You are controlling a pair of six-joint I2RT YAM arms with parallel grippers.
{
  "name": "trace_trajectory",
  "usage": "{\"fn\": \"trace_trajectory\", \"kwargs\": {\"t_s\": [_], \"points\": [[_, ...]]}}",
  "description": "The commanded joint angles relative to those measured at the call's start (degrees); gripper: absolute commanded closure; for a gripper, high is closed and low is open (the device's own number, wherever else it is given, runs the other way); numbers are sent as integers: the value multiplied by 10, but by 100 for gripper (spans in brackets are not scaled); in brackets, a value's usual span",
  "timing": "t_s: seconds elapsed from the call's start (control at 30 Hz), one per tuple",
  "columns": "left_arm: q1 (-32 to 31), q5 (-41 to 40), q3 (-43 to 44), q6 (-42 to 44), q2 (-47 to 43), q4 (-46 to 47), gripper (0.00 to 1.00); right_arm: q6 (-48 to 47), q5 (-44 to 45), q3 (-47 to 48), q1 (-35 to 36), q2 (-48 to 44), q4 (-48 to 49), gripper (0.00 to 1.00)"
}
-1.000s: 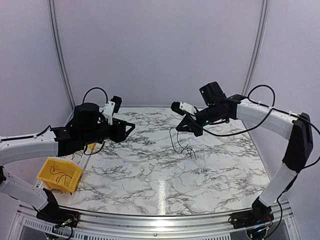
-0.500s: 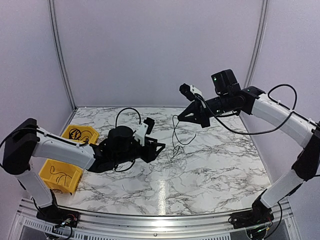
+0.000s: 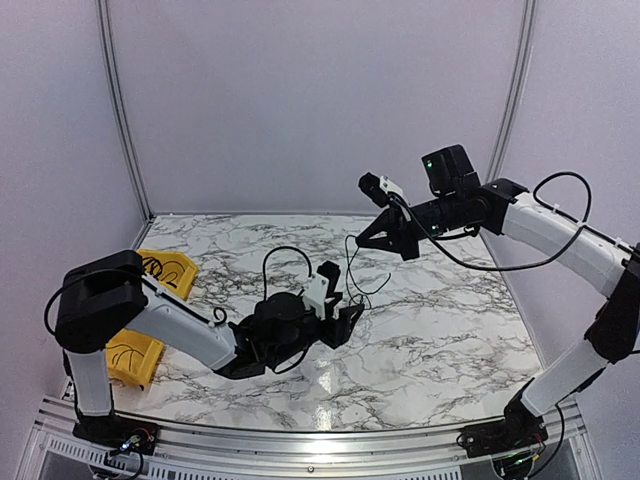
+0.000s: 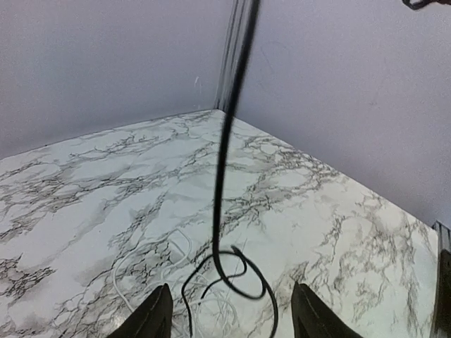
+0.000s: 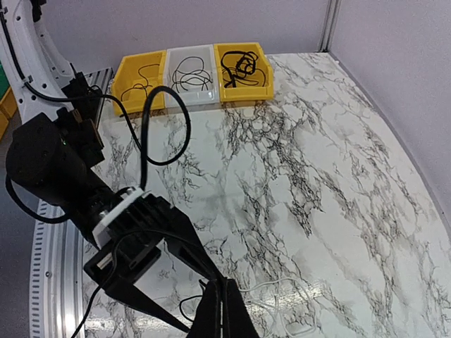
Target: Untangle the cables
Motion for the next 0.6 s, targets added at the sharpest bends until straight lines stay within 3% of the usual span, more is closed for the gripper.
{"fn": "trace_trajectory", "kwargs": {"t_s": [0.0,0.27,0.37,0.57], "points": [[11,-56,94,-43,69,52,49,-22,-44,25,4,-9,-31,100],[24,-28,151,-84,178,113,94,-49,-59,185,3,-45,-114,100],[25,-20,154,-96,198,117,99,-33,-74,234,-22,-71,-98,100],[27,-10,161,-120,230,110,99,10,-116,340,-92,-75,-65,100]]}}
